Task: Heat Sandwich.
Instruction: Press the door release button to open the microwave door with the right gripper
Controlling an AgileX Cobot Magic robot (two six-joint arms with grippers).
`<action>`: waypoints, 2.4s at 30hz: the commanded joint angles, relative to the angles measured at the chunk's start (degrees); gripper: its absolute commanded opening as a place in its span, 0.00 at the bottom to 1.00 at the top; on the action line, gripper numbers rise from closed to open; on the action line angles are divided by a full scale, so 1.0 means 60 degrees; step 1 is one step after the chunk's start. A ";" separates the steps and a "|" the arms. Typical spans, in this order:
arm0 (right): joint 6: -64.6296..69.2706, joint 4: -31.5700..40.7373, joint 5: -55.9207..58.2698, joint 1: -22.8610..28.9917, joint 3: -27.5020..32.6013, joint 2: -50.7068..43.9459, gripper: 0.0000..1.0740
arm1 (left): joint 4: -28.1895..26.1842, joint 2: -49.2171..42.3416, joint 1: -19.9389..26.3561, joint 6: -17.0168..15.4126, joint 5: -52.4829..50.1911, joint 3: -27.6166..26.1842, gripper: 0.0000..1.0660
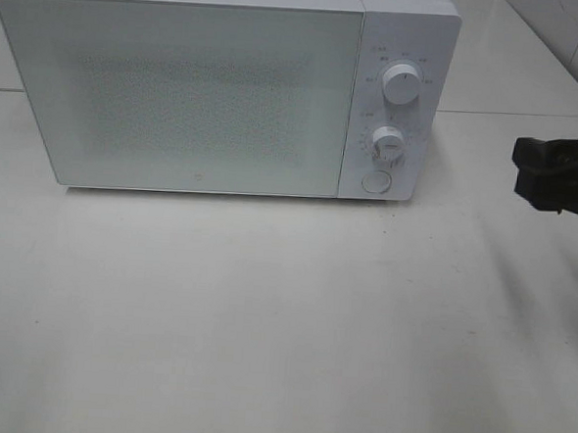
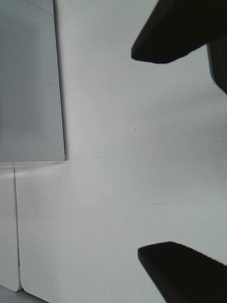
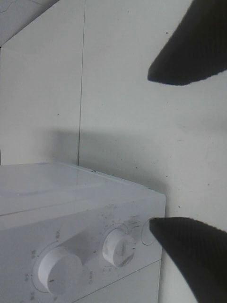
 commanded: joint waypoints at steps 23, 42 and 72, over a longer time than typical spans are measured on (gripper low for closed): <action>-0.1919 0.5787 -0.3352 0.4651 -0.0267 0.3533 0.70 | -0.0086 -0.0153 0.0048 -0.0019 0.0029 0.0010 0.92; -0.1948 0.6331 -0.3018 0.5395 -0.1213 0.4230 0.70 | -0.0086 -0.0153 0.0048 -0.0019 0.0029 0.0010 0.92; 1.1096 0.6331 -0.3027 0.5395 -0.1213 0.4230 0.64 | -0.0086 -0.0153 0.0048 -0.0019 0.0029 0.0010 0.92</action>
